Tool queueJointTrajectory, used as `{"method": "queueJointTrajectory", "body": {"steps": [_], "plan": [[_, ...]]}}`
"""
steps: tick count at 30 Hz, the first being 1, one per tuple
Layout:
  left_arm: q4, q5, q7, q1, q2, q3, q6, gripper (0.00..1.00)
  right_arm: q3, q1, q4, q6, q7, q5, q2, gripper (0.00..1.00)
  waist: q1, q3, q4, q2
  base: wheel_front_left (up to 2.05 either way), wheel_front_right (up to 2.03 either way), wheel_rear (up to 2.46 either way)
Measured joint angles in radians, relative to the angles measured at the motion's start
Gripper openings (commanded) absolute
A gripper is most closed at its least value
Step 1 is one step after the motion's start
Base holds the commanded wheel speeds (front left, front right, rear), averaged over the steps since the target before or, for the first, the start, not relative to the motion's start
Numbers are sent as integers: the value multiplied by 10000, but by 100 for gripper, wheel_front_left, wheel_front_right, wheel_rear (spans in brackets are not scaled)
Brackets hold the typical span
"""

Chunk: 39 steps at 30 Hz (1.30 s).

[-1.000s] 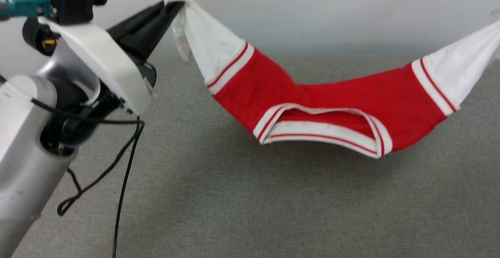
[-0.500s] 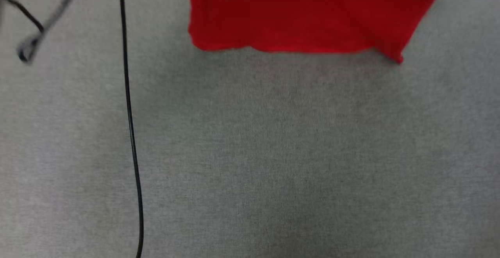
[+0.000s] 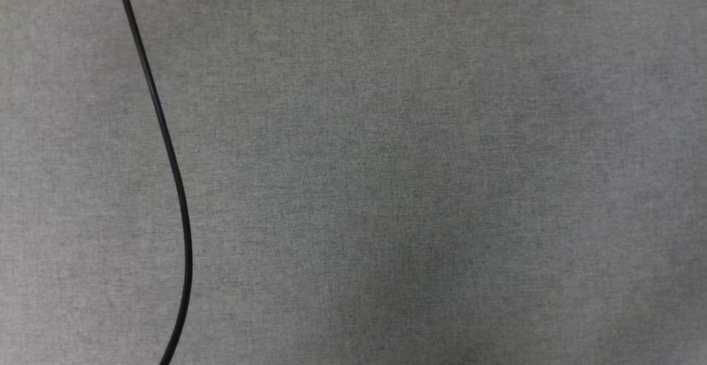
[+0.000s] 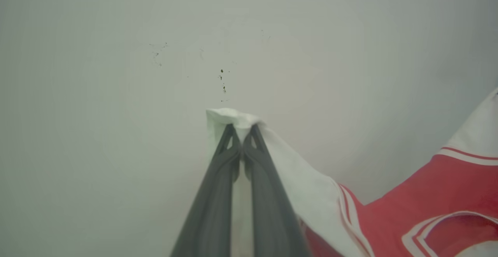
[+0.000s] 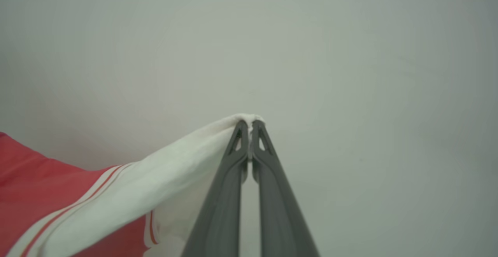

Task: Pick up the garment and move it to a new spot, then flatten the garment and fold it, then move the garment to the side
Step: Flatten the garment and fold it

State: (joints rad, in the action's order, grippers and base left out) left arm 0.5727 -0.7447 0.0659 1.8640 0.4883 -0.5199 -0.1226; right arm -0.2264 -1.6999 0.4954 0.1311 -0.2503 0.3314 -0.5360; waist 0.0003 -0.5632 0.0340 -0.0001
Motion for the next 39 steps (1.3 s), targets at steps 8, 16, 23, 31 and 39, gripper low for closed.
{"method": "queueJointTrajectory", "body": {"steps": [8, 16, 23, 31, 39], "plan": [[1195, -268, -640, 172, -123, -522, -63, 0, -686, -1034, 1933, 0, 861, -79, 380, 0, -1, -305, -156, 0, 0, 0, 0], [1647, -1035, -1440, -1231, -199, -1507, -65, 0, -1772, -19, 3143, 2, 1969, 755, 769, 0, -1, -319, -267, 0, 0, 0, 0], [1212, -1618, -2263, -3312, 443, -2324, -65, 0, -2826, 1840, 3358, 2, 2792, 1883, 997, 0, -2, 265, -203, 0, 0, 0, 0], [382, -2305, -2926, -6408, 1120, -2646, -40, 0, -3910, 5010, 2412, 2, 3427, 3427, 593, 0, -4, 1477, -145, 1, 0, 0, 0], [-1340, -3026, -3129, -10197, 2054, -2642, 853, 0, -4405, 8309, 1308, 2, 3542, 4466, -171, 0, -5, 2947, -61, 1, 0, 0, 0]]}}
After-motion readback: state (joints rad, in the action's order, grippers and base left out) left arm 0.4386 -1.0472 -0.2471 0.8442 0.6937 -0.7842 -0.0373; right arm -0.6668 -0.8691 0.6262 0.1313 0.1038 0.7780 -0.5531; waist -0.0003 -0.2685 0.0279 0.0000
